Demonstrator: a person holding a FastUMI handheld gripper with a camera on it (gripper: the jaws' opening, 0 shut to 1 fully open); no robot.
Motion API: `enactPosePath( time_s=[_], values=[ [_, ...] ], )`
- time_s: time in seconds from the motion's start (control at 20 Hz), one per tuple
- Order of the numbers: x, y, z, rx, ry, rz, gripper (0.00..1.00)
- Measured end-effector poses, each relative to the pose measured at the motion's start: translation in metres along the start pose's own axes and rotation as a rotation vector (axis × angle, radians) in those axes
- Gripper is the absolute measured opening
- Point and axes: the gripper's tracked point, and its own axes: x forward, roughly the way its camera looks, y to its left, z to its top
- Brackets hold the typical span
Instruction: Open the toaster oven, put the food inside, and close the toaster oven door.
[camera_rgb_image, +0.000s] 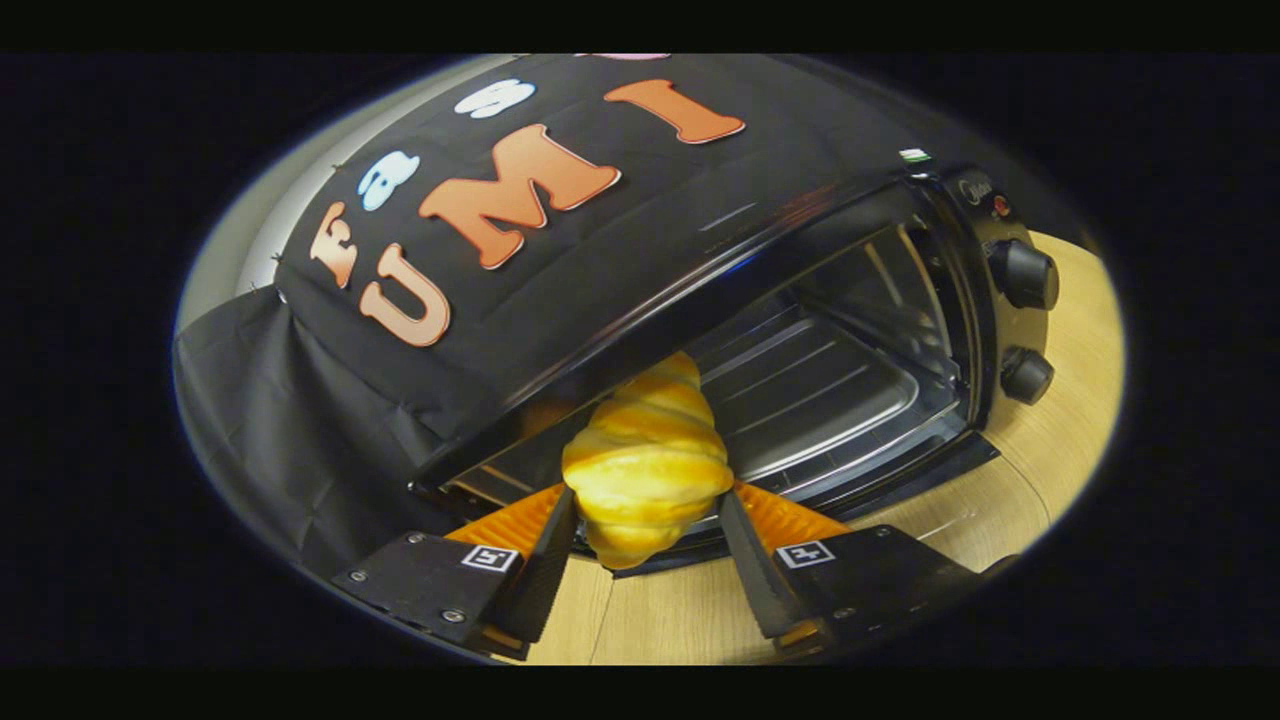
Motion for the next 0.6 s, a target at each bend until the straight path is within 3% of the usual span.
enactPosePath(
  time_s=[0.3,0.6],
  values=[
    [-0.012,-0.016,0.013,-0.083,-0.045,-0.101,0.92],
    [-0.036,-0.009,0.019,-0.118,-0.057,-0.079,0.96]
  ],
)
